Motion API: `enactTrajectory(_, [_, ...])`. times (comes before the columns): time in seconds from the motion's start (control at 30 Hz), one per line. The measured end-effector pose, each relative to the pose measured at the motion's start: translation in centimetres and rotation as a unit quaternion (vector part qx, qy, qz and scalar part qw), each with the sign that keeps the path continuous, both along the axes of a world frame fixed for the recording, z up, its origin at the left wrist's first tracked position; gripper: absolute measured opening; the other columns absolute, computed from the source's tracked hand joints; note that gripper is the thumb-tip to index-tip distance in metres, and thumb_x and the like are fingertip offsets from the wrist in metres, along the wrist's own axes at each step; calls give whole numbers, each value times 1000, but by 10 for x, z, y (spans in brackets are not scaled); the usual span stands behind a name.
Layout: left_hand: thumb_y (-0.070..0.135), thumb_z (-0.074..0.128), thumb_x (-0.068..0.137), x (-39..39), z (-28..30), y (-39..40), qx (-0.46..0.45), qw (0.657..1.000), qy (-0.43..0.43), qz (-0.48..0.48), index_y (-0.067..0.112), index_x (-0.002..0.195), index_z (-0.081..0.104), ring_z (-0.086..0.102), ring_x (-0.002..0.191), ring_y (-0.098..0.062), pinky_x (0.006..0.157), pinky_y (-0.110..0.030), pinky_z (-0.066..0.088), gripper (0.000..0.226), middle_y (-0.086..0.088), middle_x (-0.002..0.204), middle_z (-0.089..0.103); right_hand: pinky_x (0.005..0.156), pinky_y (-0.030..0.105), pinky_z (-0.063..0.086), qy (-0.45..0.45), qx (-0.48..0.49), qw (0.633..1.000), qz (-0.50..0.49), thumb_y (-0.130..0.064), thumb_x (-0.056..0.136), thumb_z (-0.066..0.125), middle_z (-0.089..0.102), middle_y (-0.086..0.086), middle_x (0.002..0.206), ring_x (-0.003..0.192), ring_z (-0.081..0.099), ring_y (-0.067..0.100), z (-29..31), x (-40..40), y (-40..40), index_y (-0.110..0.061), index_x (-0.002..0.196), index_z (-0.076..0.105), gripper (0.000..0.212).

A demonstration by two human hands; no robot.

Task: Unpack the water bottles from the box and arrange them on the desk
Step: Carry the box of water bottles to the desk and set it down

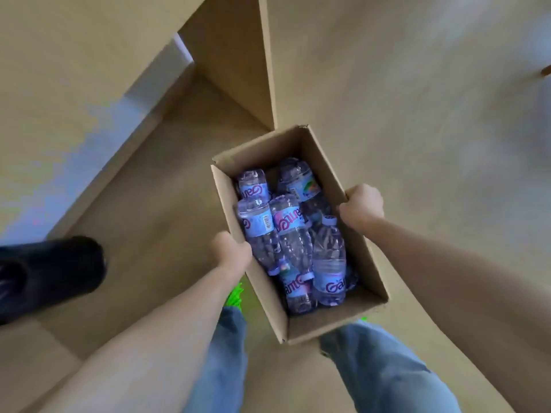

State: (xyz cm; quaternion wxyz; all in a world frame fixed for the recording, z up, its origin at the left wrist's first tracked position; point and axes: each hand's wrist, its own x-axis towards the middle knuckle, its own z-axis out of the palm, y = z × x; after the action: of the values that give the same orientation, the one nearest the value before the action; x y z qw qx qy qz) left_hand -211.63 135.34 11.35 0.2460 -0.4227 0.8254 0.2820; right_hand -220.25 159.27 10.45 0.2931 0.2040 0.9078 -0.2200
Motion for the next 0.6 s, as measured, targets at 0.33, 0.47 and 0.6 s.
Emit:
enactTrajectory(0.33, [5, 58, 68, 4, -167, 40, 78, 960, -20, 267, -1, 102, 64, 68, 90, -38, 76, -49, 59, 35, -20, 101, 68, 57, 28, 37, 13, 41, 985, 167, 0, 66, 53, 46, 9, 60, 63, 48, 34, -147, -74, -24, -6, 58, 45, 13])
enactTrajectory(0.47, [2, 63, 72, 1, -197, 44, 87, 949, -17, 301, -2, 103, 65, 69, 89, -35, 76, -48, 59, 31, -18, 100, 69, 56, 28, 36, 25, 66, 978, 198, 0, 67, 53, 45, 10, 60, 64, 49, 34, -178, -84, -28, -7, 61, 51, 9])
enactTrajectory(0.6, [1, 67, 72, -2, -198, 44, 89, 952, -31, 292, -2, 99, 65, 69, 75, -32, 64, -49, 61, 28, -17, 92, 69, 59, 31, 36, 54, 75, 975, 200, -10, 77, 58, 56, 14, 71, 65, 48, 34, -188, -80, -27, -13, 76, 60, 4])
